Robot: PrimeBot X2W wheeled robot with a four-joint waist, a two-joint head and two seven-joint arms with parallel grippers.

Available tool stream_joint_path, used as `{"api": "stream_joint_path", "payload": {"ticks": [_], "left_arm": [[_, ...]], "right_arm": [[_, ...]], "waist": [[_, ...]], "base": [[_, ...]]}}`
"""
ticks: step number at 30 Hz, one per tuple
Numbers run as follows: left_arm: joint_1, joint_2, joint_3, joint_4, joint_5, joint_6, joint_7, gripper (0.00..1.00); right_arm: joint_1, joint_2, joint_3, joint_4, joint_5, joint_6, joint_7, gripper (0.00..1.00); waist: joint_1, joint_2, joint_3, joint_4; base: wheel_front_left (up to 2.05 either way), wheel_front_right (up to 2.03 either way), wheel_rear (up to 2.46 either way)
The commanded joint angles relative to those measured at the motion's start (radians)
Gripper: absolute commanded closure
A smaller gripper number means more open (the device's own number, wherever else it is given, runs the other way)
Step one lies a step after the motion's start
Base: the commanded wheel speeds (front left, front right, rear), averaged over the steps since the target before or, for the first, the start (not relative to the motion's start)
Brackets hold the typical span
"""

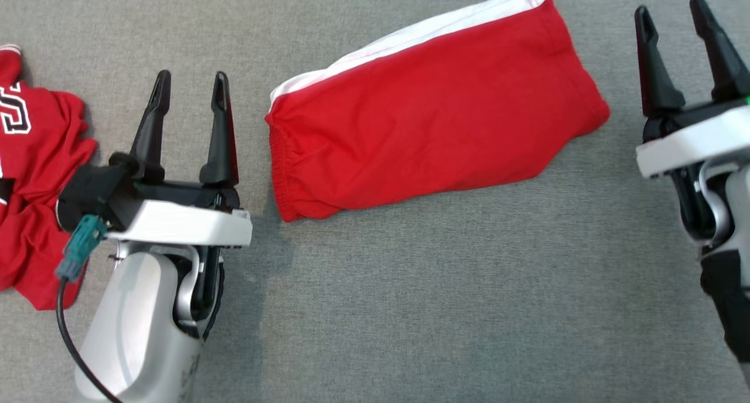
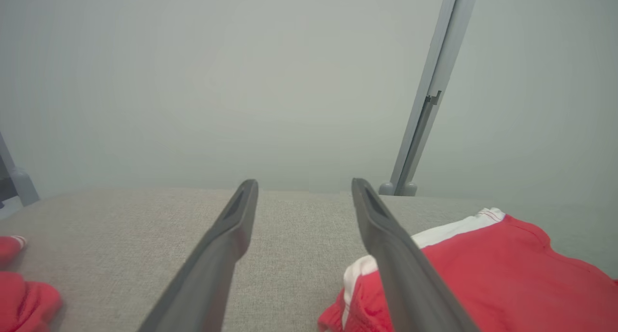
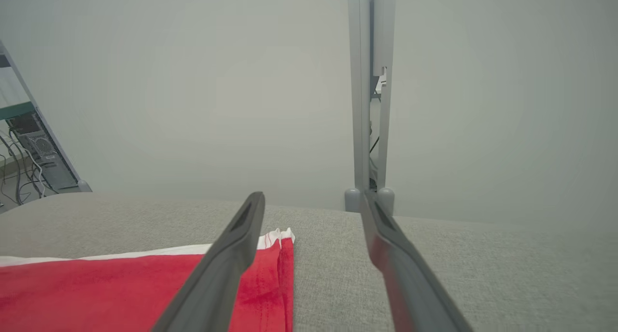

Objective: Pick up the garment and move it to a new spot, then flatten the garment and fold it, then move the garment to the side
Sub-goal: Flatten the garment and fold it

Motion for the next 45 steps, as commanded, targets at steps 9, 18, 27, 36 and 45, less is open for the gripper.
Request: {"api": "stream_joint_path", "payload": {"ticks": [9,18,27,36,45], "left_arm": [[0.096,0.008,0.043,-0.041,0.062,0.003,-0.001,0.00],[0.121,-0.010,0.064,-0.042,0.082,-0.013,-0.001,0.00],[0.098,-0.025,0.060,-0.029,0.091,-0.040,-0.001,0.00],[0.056,-0.047,0.033,-0.025,0.079,-0.067,-0.001,0.00],[0.041,-0.056,0.030,-0.040,0.076,-0.071,-0.001,0.00]], "right_arm": [[0.182,0.056,-0.071,-0.090,-0.075,0.000,-0.003,0.00],[0.224,0.089,-0.099,-0.114,-0.094,0.000,0.030,0.00],[0.179,0.063,-0.124,-0.088,-0.094,0.000,0.073,0.00],[0.055,0.021,-0.053,0.115,-0.100,0.000,0.138,0.00],[0.019,0.068,0.014,0.322,-0.029,0.000,0.154,1.00]], "waist": [[0.0000,0.0000,-0.050,-0.018],[0.0000,0.0000,-0.066,-0.009],[0.0000,0.0000,-0.059,0.021],[0.0000,0.0000,-0.009,0.097],[0.0000,0.0000,0.004,0.118]], "base": [[0.00,0.00,0.00],[0.00,0.00,0.00],[0.00,0.00,0.00],[0.00,0.00,0.00],[0.00,0.00,0.00]]}}
